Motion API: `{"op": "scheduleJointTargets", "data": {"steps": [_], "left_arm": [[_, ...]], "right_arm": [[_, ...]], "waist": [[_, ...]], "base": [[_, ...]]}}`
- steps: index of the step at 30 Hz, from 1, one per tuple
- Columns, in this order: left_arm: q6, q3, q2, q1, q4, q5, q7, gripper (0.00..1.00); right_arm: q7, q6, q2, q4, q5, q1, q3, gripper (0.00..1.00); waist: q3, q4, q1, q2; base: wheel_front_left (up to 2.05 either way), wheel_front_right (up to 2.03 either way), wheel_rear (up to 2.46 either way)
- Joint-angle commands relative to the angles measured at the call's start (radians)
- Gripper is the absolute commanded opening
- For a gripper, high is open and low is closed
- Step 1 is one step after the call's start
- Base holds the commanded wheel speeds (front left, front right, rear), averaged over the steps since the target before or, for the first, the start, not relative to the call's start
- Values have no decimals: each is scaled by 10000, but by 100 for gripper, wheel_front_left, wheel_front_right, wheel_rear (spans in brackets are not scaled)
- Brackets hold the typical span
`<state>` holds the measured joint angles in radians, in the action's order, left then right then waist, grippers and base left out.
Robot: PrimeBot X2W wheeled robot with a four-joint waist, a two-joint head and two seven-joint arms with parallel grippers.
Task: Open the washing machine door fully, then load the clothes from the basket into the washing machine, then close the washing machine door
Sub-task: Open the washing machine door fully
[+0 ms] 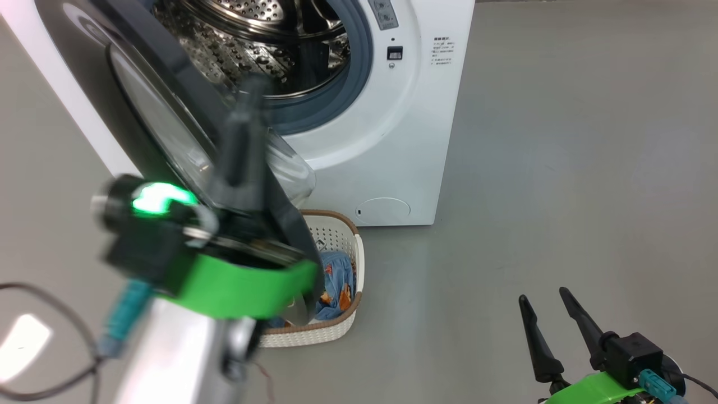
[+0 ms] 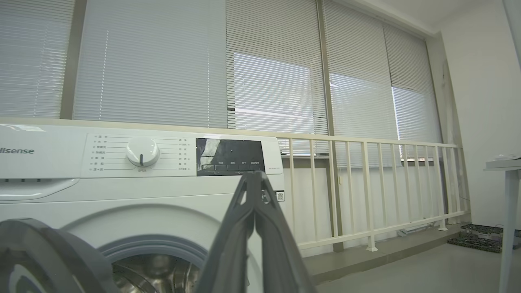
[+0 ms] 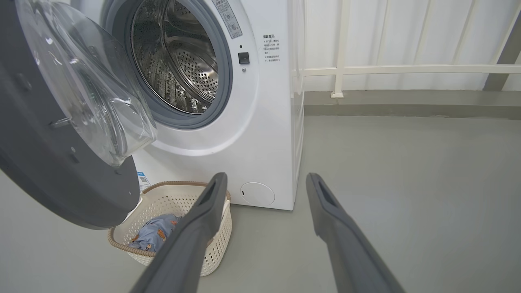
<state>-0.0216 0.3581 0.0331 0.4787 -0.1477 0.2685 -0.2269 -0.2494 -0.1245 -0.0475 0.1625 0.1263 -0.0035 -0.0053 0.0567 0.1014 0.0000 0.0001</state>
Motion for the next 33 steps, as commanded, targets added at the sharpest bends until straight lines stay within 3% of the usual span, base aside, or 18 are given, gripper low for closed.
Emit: {"op": "scheduleJointTargets", "data": {"steps": [1, 8, 16, 24, 33], "left_arm": [[-196, 313, 176, 441, -392, 222, 162, 0], [-764, 2165, 174, 417, -251, 819, 627, 0], [-1172, 3142, 173, -93, 1008, 1453, 1388, 0], [-1708, 3249, 172, -298, 2525, 1816, 1824, 0], [-2188, 2983, 200, -507, 3210, 1985, 1792, 0]], "right_arm": [[-75, -62, -28, -265, 102, -245, 368, 100], [-60, -62, -28, -299, 181, -262, 595, 100], [-43, -62, -28, -266, 235, -207, 664, 100], [-43, -62, -28, -205, 265, -182, 660, 100], [-40, -62, -28, -155, 278, -105, 621, 100]], "waist": [[28, 5, 0, -1], [48, 15, 0, -1], [8, 29, 0, -1], [16, 22, 0, -1], [-84, -4, 0, -1]], "base": [[0, 0, 0], [0, 0, 0], [0, 0, 0], [0, 0, 0], [0, 0, 0]]}}
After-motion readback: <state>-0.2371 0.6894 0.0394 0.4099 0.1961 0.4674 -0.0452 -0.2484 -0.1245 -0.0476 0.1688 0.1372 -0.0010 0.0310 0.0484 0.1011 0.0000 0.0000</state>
